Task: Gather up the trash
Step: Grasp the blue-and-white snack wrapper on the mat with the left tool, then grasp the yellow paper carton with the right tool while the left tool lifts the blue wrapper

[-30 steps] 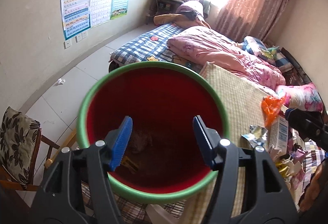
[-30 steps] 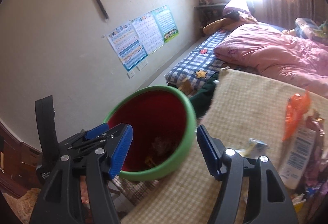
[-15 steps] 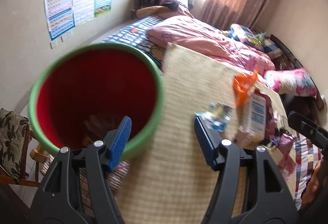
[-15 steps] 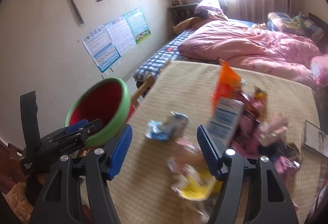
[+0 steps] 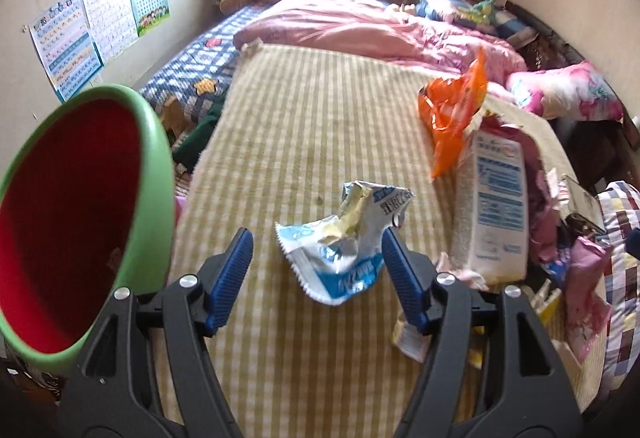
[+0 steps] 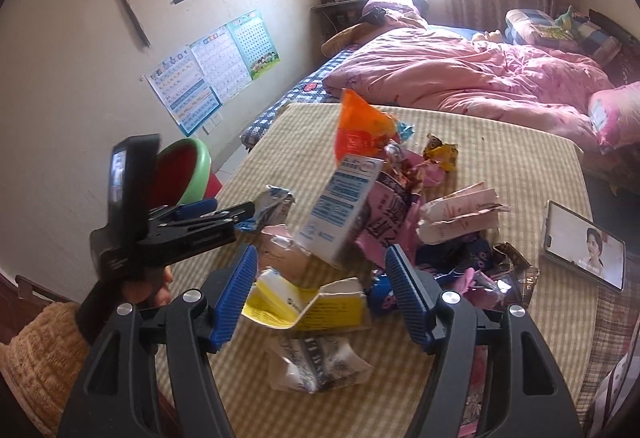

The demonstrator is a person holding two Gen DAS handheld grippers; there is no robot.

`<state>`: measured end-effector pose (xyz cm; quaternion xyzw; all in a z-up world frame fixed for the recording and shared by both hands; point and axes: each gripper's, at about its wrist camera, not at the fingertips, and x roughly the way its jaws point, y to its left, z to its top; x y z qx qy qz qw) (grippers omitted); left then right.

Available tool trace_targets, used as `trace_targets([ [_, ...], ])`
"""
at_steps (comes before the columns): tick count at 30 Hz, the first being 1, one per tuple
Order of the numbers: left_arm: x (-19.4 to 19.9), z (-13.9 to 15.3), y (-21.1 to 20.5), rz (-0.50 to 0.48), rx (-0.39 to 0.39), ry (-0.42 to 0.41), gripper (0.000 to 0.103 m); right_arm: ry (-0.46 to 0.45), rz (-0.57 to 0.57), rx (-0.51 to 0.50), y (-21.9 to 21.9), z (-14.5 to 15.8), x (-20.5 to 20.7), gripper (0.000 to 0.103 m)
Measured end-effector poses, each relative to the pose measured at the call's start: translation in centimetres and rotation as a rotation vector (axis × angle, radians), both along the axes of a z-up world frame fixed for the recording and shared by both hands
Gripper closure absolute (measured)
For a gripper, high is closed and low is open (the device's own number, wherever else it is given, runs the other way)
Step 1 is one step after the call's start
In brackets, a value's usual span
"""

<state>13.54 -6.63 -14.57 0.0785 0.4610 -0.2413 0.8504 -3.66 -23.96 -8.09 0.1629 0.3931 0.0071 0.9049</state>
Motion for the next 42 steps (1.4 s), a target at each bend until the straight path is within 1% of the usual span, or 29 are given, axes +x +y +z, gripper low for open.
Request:
trace_targets([
  [2, 0.6, -0.9, -0.6, -0.006, 0.009, 0.039, 0.042, -0.002, -0.002, 0.029, -0.3, -0.3, 0.2, 0.038],
  [3, 0.6, -1.3, -0.8, -0.004, 0.013, 0.053, 0.052, -0.001, -0.001, 0.037, -0.4, -0.4, 0.3, 0.038],
  [4, 0.7, -1.7, -0.8, 0.000, 0.007, 0.076, 0.057, 0.004, 0.002, 0.046, -0.5, -0.6, 0.5, 0.038],
  [5, 0.5, -1.9, -0.5, 0.006, -0.018, 0.088, 0.061, 0.007, 0.005, 0.050, -0.5, -0.6, 0.8, 0.038],
  [6, 0.4, -1.8, -0.1, 0.010, -0.041, 0.098, 0.070, 0.012, 0.009, 0.056, -0.4, -0.7, 1.0, 0.038],
  [7, 0.2, -1.6, 0.1, 0.016, -0.050, 0.102, 0.072, 0.015, 0.012, 0.060, -0.3, -0.8, 1.2, 0.038],
  [9, -0.8, -1.1, 0.5, 0.032, -0.045, 0.078, 0.074, 0.028, 0.023, 0.070, -0.2, -1.1, 1.6, 0.038],
  [13, -2.4, -0.2, 2.2, 0.083, -0.085, 0.080, 0.074, 0.045, 0.068, 0.096, 0.5, -1.4, 1.9, 0.038],
  [15, -3.4, 0.1, 3.3, 0.118, -0.104, 0.085, 0.074, 0.045, 0.110, 0.100, 1.3, -1.4, 1.9, 0.037],
  [17, -4.5, 0.7, 4.4, 0.151, -0.129, 0.080, 0.074, 0.050, 0.157, 0.084, 2.3, -1.5, 1.7, 0.034],
  [19, -5.6, 1.0, 5.2, 0.176, -0.151, 0.079, 0.073, 0.069, 0.202, 0.050, 3.5, -2.0, 1.6, 0.033],
  [22, -6.3, 0.6, 5.4, 0.196, -0.141, 0.088, 0.072, 0.099, 0.227, 0.012, 4.7, -3.0, 1.8, 0.033],
  [23, -6.4, 0.2, 5.5, 0.196, -0.126, 0.097, 0.072, 0.106, 0.235, 0.005, 4.9, -3.3, 1.8, 0.033],
  [24, -6.4, 0.1, 5.4, 0.196, -0.116, 0.101, 0.070, 0.110, 0.243, -0.003, 5.2, -3.4, 1.9, 0.034],
  [25, -6.3, 0.0, 5.4, 0.195, -0.110, 0.105, 0.062, 0.114, 0.252, -0.016, 5.5, -3.6, 1.9, 0.035],
  [27, -6.4, 0.0, 5.6, 0.190, -0.111, 0.104, 0.053, 0.118, 0.261, -0.037, 6.0, -3.8, 2.1, 0.036],
  [28, -6.5, 0.1, 5.7, 0.187, -0.112, 0.096, 0.052, 0.122, 0.265, -0.045, 6.2, -4.0, 2.2, 0.037],
  [31, -6.5, 0.3, 5.3, 0.165, -0.088, 0.071, 0.050, 0.137, 0.269, -0.062, 6.6, -4.6, 2.4, 0.045],
  [32, -6.5, 0.2, 5.0, 0.162, -0.082, 0.072, 0.050, 0.139, 0.269, -0.065, 6.7, -4.7, 2.4, 0.052],
  [33, -6.4, 0.0, 5.1, 0.163, -0.081, 0.078, 0.050, 0.139, 0.269, -0.066, 6.6, -4.8, 2.5, 0.062],
  [34, -6.4, -0.1, 5.1, 0.165, -0.081, 0.083, 0.050, 0.137, 0.274, -0.048, 6.5, -4.9, 2.5, 0.071],
  [35, -6.3, -0.4, 5.2, 0.168, -0.080, 0.092, 0.050, 0.133, 0.275, -0.032, 6.3, -4.8, 2.5, 0.073],
  [38, -6.3, -0.8, 5.5, 0.170, -0.075, 0.101, 0.051, 0.118, 0.263, -0.031, 6.2, -4.4, 2.2, 0.076],
  [40, -6.3, -0.7, 5.6, 0.169, -0.078, 0.100, 0.056, 0.106, 0.256, -0.014, 5.9, -4.1, 2.1, 0.077],
  [42, -6.3, -0.5, 5.5, 0.161, -0.079, 0.095, 0.056, 0.090, 0.245, 0.010, 5.4, -3.5, 2.0, 0.078],
])
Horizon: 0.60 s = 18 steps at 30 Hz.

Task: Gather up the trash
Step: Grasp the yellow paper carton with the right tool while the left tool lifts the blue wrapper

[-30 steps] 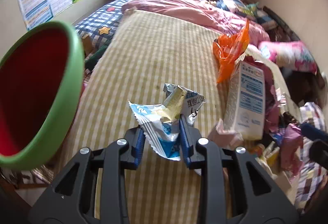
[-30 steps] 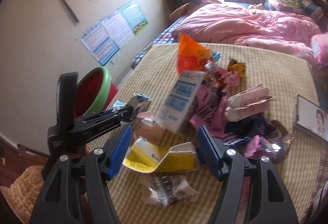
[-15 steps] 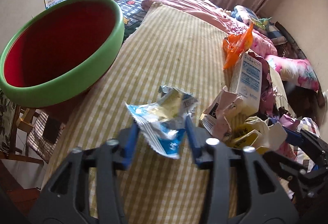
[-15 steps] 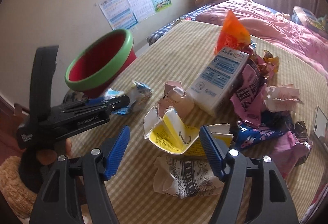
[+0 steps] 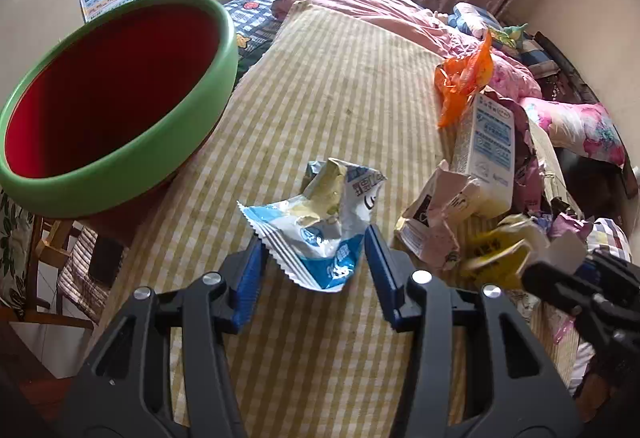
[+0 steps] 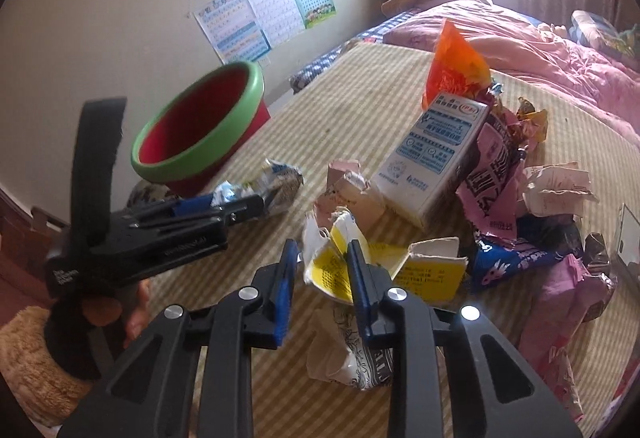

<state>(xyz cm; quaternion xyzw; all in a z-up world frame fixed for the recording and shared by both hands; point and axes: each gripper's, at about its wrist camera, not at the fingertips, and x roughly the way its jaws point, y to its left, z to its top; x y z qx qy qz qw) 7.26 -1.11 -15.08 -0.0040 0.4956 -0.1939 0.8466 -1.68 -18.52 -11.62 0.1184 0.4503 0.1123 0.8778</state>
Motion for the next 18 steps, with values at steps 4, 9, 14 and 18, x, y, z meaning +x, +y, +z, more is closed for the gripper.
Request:
trace_targets([
  [4, -0.1, 0.3, -0.1, -0.011, -0.008, -0.009, 0.056, -0.042, -0.013, 0.028, -0.2, 1.6, -0.4, 0.078],
  [9, -0.3, 0.8, 0.3, -0.024, -0.010, -0.016, 0.052, -0.088, -0.054, 0.046, -0.9, 2.7, -0.7, 0.078],
  [14, -0.5, 1.9, 0.7, -0.024, -0.019, -0.033, 0.049, -0.088, -0.074, 0.077, -1.3, 2.8, -0.6, 0.078],
  [18, -0.7, 2.9, 0.6, -0.043, -0.029, -0.035, 0.049, -0.084, -0.077, 0.090, -1.3, 2.7, -0.5, 0.078],
])
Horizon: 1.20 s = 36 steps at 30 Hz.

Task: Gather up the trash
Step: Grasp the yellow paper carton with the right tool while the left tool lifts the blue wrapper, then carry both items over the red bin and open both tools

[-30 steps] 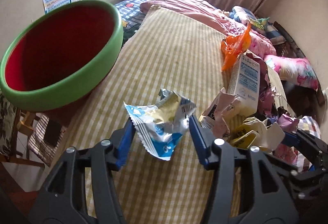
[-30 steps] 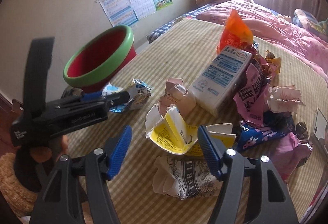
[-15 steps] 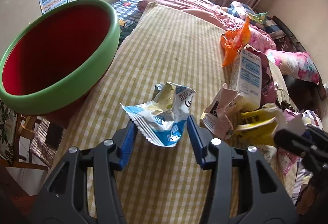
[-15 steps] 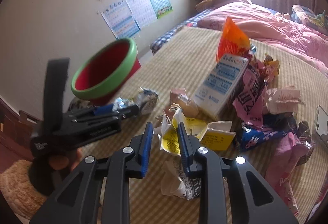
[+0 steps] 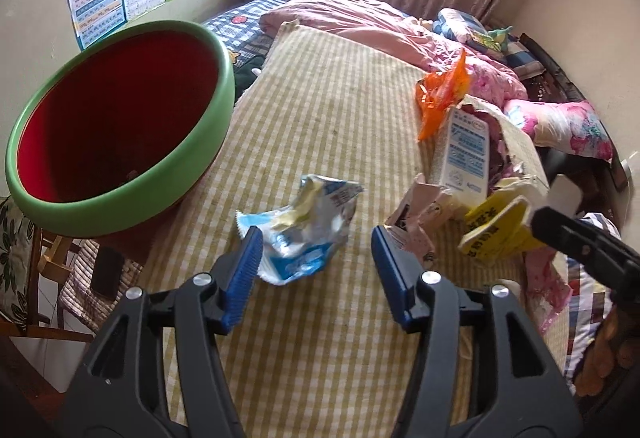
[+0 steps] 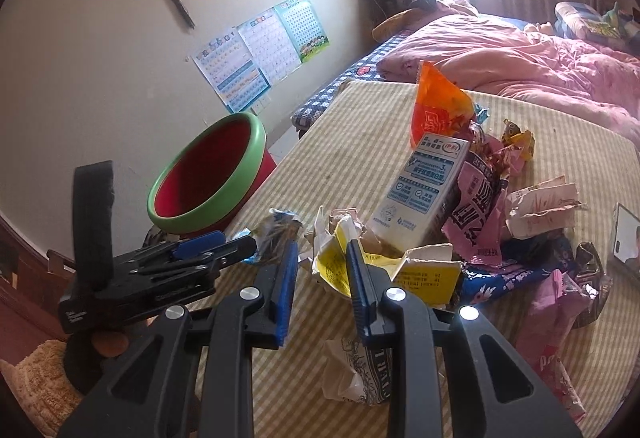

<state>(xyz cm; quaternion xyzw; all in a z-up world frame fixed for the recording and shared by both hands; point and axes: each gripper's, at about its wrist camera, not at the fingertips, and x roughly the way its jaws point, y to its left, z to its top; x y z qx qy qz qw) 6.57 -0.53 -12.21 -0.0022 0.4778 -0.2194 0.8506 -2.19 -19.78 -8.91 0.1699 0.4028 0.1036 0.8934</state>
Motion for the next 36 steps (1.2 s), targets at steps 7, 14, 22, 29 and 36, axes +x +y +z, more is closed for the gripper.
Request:
trace_targets([
  [7, 0.8, -0.6, -0.9, -0.054, 0.097, -0.042, 0.041, 0.001, -0.012, 0.005, -0.3, 0.0, 0.1, 0.078],
  [14, 2.0, -2.6, -1.9, -0.098, 0.189, -0.032, 0.041, 0.010, -0.013, -0.002, -0.4, 0.1, 0.1, 0.078],
  [22, 2.6, -4.2, -2.0, -0.097, 0.170, 0.030, 0.056, -0.002, -0.009, -0.003, -0.2, 0.4, 0.3, 0.078],
  [29, 1.9, -2.1, -1.7, -0.082, 0.095, -0.010, 0.076, -0.007, -0.018, -0.004, 0.1, 0.7, 0.7, 0.078],
  [36, 1.1, 1.5, -0.4, -0.069, 0.019, -0.074, 0.076, -0.029, -0.019, -0.019, 1.4, 1.4, 1.4, 0.078],
])
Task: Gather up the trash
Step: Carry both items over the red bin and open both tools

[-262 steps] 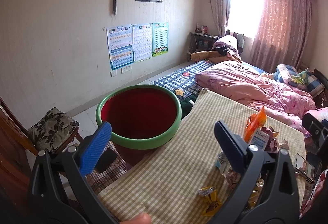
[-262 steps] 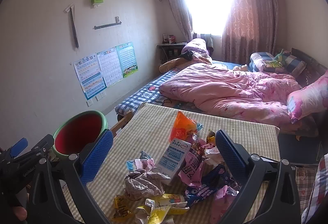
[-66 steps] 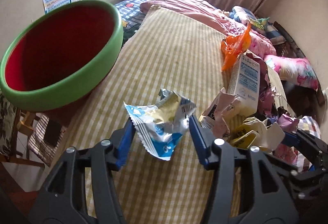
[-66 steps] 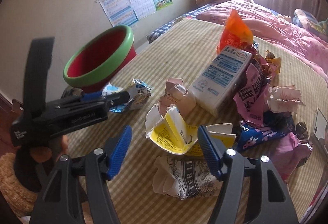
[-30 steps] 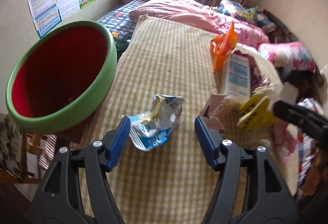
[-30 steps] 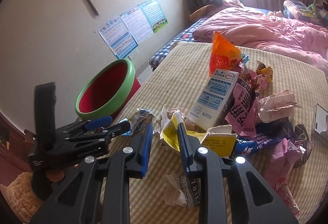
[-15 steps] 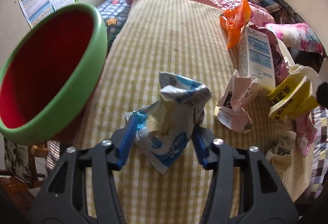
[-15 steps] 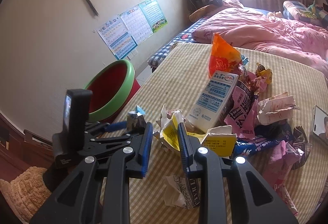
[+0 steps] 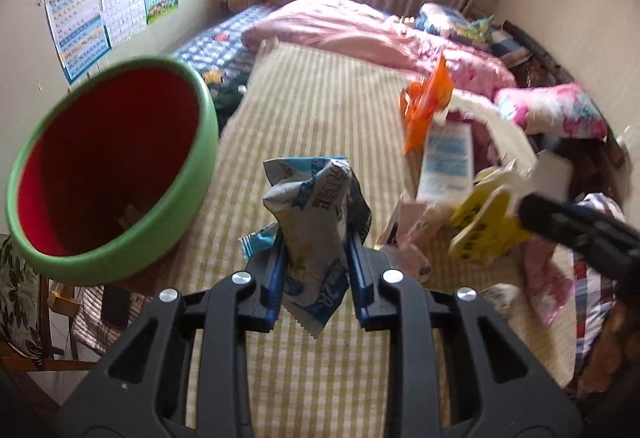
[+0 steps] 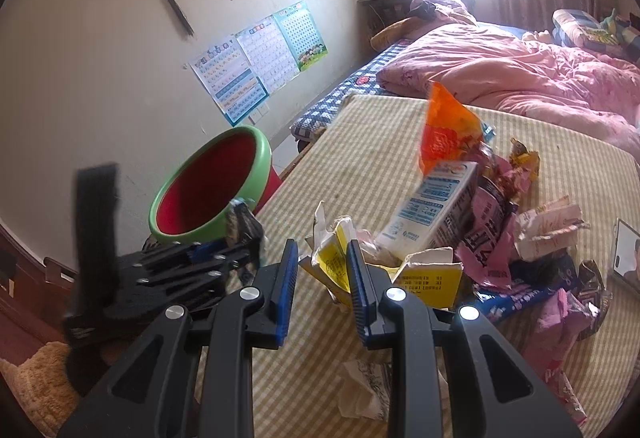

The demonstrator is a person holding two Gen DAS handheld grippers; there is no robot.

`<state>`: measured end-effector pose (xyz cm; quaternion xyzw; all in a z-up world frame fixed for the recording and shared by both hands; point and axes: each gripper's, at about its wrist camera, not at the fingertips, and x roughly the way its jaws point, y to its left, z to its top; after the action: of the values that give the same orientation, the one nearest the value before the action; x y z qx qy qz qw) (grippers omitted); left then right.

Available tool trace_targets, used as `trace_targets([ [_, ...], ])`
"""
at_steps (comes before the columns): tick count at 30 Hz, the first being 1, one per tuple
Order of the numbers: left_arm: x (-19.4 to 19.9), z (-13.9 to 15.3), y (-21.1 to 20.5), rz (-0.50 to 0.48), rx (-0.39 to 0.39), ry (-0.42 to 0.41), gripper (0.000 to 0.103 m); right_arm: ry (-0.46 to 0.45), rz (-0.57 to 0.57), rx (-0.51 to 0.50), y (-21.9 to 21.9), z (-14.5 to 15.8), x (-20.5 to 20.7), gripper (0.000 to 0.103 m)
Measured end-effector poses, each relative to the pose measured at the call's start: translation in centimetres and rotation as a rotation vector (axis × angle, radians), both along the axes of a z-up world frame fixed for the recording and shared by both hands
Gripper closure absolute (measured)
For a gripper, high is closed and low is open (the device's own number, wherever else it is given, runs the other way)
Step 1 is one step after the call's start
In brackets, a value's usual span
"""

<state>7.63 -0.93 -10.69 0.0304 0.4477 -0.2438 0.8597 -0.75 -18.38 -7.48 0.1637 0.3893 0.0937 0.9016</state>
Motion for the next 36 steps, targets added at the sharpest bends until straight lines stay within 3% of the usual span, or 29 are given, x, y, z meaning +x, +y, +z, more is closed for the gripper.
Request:
trace_targets([
  [8, 1.6, 2.8, 3.6, 0.025, -0.063, -0.052, 0.076, -0.038, -0.008, -0.035, 2.7, 1.8, 1.3, 0.078],
  [19, 4.0, 2.3, 8.3, 0.024, -0.080, -0.034, 0.076, -0.032, -0.039, -0.035, 7.4, 2.0, 3.0, 0.078],
  [29, 6.6, 2.2, 13.7, 0.074, -0.084, -0.035, 0.076, -0.029, -0.018, -0.036, 11.6, 1.5, 5.6, 0.088],
  [32, 7.2, 2.1, 14.9, 0.085, -0.092, -0.034, 0.076, 0.037, 0.088, -0.074, 13.2, 0.2, 6.3, 0.070],
  [33, 7.6, 2.1, 15.3, 0.087, -0.095, -0.032, 0.076, 0.062, 0.117, -0.091, 13.3, -0.4, 6.3, 0.048],
  [34, 7.8, 2.0, 15.5, 0.091, -0.099, -0.031, 0.076, 0.090, 0.149, -0.109, 14.0, -1.2, 6.3, 0.042],
  [36, 8.3, 1.8, 15.9, 0.098, -0.106, -0.026, 0.076, 0.135, 0.202, -0.128, 15.3, -2.5, 6.1, 0.041],
])
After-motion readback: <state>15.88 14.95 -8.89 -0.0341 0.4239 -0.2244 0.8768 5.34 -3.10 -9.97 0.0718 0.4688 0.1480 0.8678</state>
